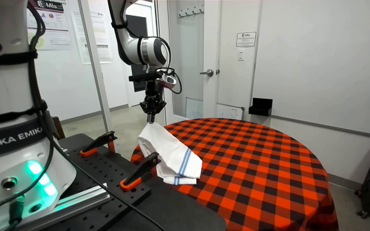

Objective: Fold the towel

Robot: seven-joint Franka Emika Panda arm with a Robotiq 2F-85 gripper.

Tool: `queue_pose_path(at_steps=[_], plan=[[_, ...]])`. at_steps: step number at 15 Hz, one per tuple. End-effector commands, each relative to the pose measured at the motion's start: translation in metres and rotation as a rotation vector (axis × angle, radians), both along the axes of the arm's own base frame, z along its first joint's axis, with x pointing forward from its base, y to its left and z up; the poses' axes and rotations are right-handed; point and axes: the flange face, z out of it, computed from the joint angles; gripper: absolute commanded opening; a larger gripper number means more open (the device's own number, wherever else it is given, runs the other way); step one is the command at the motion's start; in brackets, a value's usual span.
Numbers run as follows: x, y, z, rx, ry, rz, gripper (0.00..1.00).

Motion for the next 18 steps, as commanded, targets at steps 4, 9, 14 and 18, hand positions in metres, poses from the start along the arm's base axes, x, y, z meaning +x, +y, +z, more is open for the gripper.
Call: queue_pose_path(at_steps=[4, 9, 14, 18], plan=[[-0.005, -0.003, 0.001, 0.026, 0.029, 0.033, 0.0], [0.013, -0.065, 0.0, 0.007, 0.026, 0.068, 0.0], [0.026, -0.135, -0.001, -0.016, 0.03, 0.058, 0.0], [0.028, -0.16, -0.005, 0.003, 0.038, 0.049, 0.0]])
